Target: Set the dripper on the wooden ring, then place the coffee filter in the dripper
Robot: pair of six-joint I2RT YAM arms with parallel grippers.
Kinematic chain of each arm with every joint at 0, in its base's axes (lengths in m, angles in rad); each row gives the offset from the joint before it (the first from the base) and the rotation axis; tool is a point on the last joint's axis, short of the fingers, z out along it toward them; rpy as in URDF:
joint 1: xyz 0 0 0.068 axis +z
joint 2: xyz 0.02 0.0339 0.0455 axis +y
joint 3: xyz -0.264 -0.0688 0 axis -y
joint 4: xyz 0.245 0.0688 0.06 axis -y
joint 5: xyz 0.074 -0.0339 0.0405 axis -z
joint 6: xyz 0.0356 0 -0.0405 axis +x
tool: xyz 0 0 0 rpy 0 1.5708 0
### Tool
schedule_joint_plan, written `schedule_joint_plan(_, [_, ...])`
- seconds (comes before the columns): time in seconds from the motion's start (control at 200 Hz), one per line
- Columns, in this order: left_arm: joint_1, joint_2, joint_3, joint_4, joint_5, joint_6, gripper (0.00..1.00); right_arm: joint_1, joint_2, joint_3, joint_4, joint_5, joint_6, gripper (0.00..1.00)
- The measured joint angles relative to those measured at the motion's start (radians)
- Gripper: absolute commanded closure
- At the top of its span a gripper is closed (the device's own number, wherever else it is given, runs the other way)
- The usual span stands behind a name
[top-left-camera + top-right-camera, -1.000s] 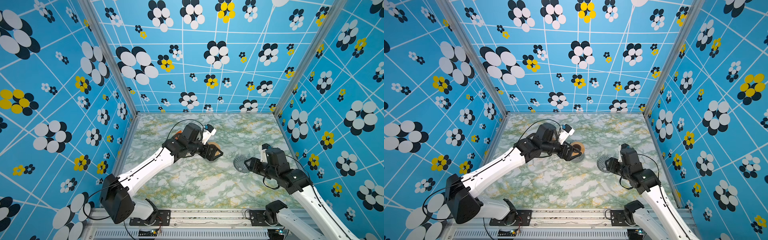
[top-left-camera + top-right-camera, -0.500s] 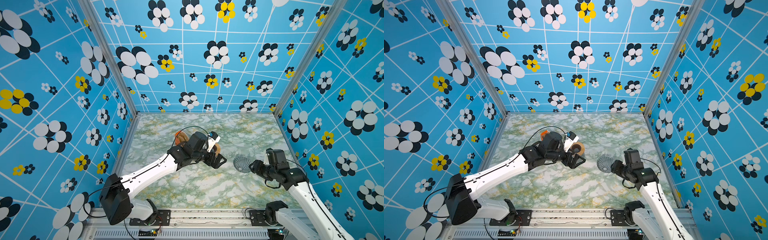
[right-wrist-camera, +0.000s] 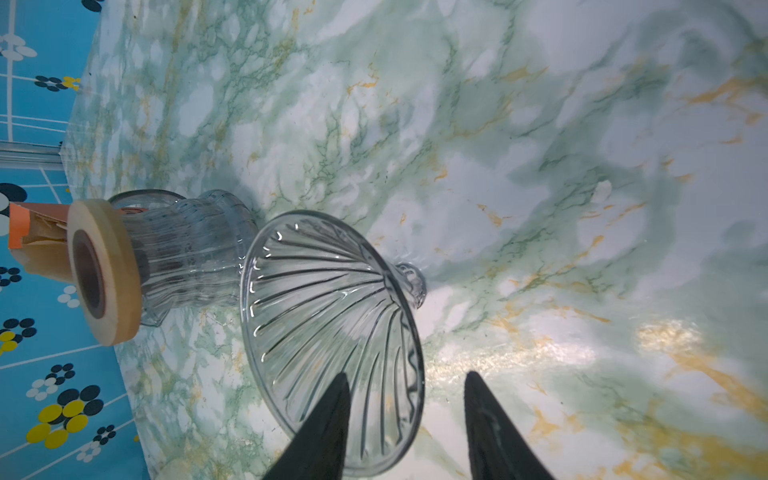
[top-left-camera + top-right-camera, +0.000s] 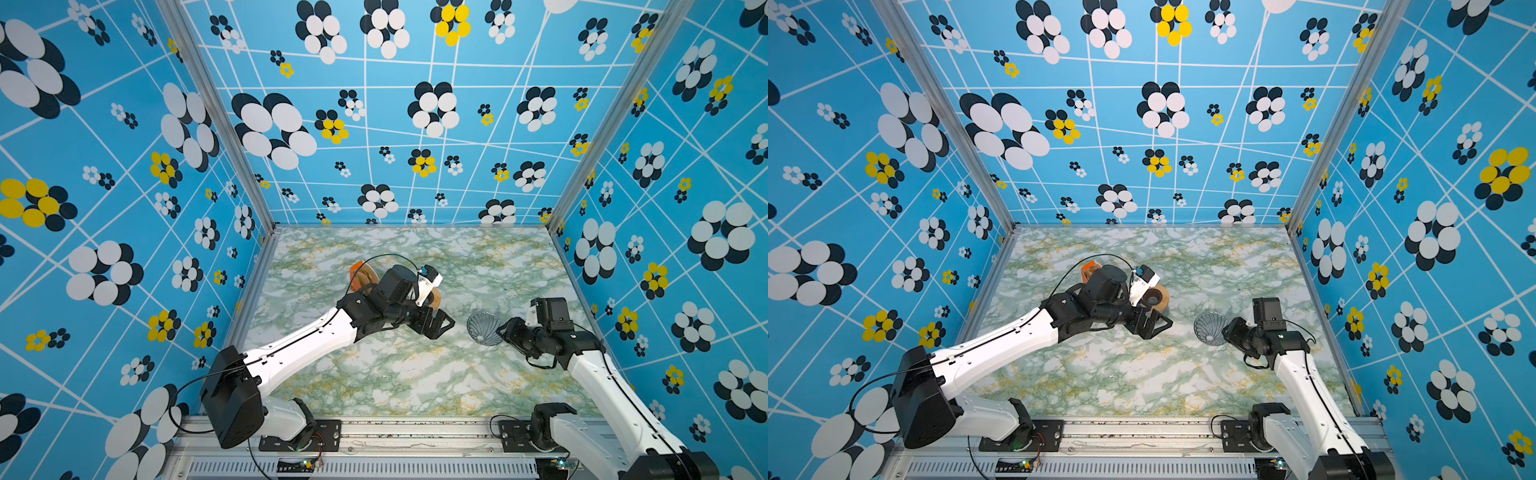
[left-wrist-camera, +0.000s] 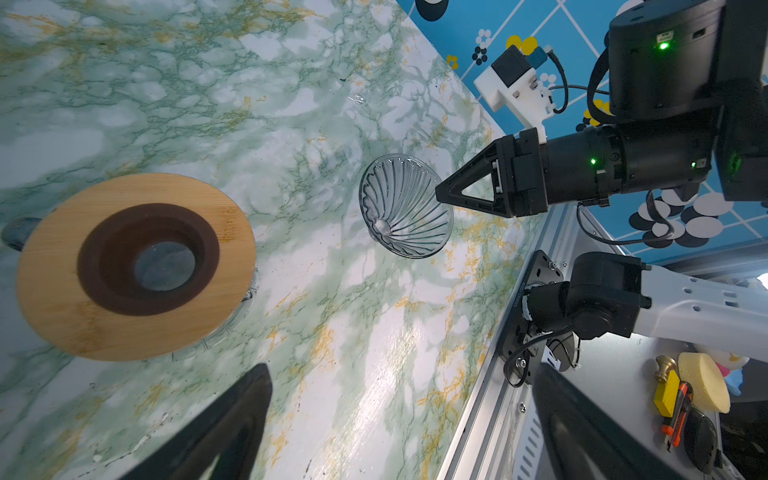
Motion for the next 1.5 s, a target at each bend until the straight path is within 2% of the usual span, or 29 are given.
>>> schedule_joint_plan(0.61, [0.0, 0.0, 0.004, -0.023, -0.015, 0.011, 0.01, -0.01, 0.15, -0.011, 0.142, -0.04, -0.001, 0.73])
schedule_joint_plan(1.5, [0.0, 0.012, 0.01, -0.037, -0.019, 0.011, 0.01, -0.012, 0.232, -0.047, 0.198, -0.111, -0.021, 0.82])
